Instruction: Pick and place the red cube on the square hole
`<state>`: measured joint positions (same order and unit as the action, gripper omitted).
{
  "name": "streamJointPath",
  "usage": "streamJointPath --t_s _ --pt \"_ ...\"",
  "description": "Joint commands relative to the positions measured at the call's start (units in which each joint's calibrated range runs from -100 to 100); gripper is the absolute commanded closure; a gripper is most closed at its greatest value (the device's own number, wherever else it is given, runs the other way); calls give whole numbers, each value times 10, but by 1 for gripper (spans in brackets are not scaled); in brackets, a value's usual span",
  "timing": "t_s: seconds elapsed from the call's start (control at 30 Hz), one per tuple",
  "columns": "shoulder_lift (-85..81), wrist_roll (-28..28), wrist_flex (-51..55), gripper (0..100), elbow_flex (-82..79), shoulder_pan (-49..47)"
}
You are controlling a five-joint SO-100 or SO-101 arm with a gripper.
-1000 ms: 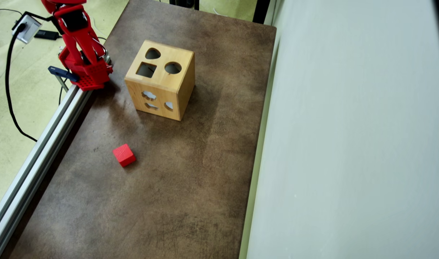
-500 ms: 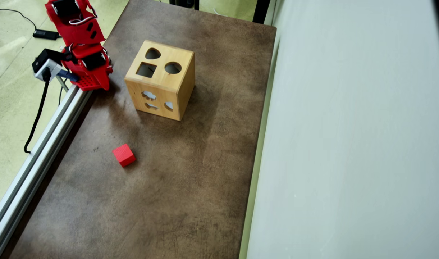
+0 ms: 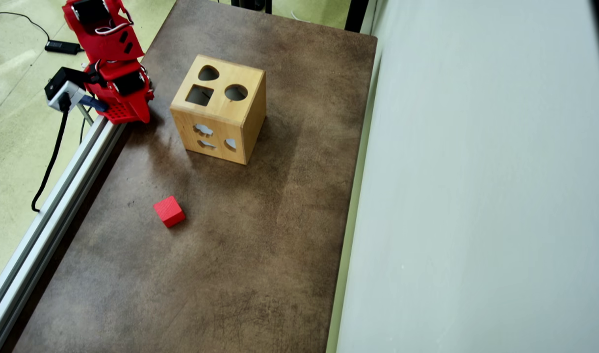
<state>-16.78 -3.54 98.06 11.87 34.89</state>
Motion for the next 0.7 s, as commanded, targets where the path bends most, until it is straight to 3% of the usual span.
streamJointPath --t_s 0.0,0.3,0.67 --pt "-2 -4 -2 98 -11 3" --pt "-2 -4 -2 95 -62 3" --pt "-2 0 0 61 -64 3"
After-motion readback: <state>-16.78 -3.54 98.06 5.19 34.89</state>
